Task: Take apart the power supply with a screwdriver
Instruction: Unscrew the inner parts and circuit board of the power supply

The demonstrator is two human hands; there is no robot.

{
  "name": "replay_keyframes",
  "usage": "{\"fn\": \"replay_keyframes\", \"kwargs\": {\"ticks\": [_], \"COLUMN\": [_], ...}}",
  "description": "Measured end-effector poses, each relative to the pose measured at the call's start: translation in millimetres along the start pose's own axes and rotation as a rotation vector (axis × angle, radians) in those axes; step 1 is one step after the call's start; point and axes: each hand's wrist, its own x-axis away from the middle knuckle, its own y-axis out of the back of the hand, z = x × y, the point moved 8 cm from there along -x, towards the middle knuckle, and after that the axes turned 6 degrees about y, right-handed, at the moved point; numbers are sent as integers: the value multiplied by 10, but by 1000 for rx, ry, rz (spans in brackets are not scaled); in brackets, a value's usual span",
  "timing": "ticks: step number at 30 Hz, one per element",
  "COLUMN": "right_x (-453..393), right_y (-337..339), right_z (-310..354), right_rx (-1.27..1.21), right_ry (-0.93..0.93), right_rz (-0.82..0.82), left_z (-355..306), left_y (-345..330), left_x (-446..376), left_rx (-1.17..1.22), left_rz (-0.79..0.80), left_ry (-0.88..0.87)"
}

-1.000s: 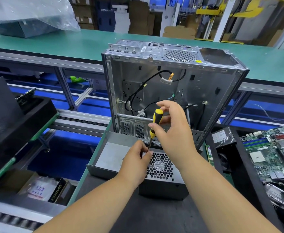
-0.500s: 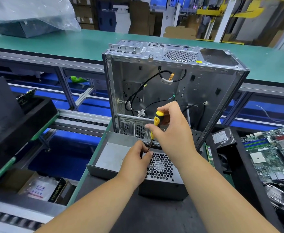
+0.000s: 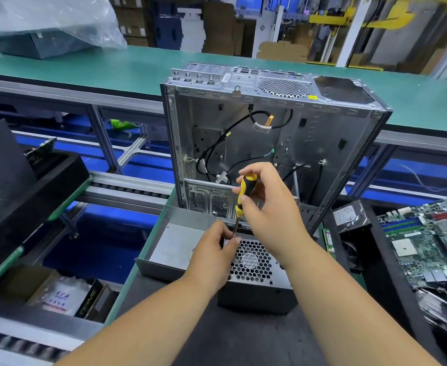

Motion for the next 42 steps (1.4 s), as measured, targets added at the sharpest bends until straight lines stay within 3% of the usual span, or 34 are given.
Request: {"fn": "replay_keyframes", "kwargs": {"ticks": [7,23,29,37,42], "right_x": [-29,14,-26,-28,-8], "right_y": [86,79,104,96,-12], "right_z": [11,-35,-4,28,-6], "right_rx": [136,64,159,160,41], "right_ry": [21,4,39,123,66], "right_rz": [-119,-88,-153,-84,20], "left_z": [-2,-10,-1,13,17], "left_y": [1,0,-3,-12,-8], "left_x": [8,-1,-2,-12,-27], "left_rx": [-9,-30,-19,0,-11], "left_rz": [-1,2,0,5,-11], "left_ry": [-8,-20,-9,-5,-6]}}
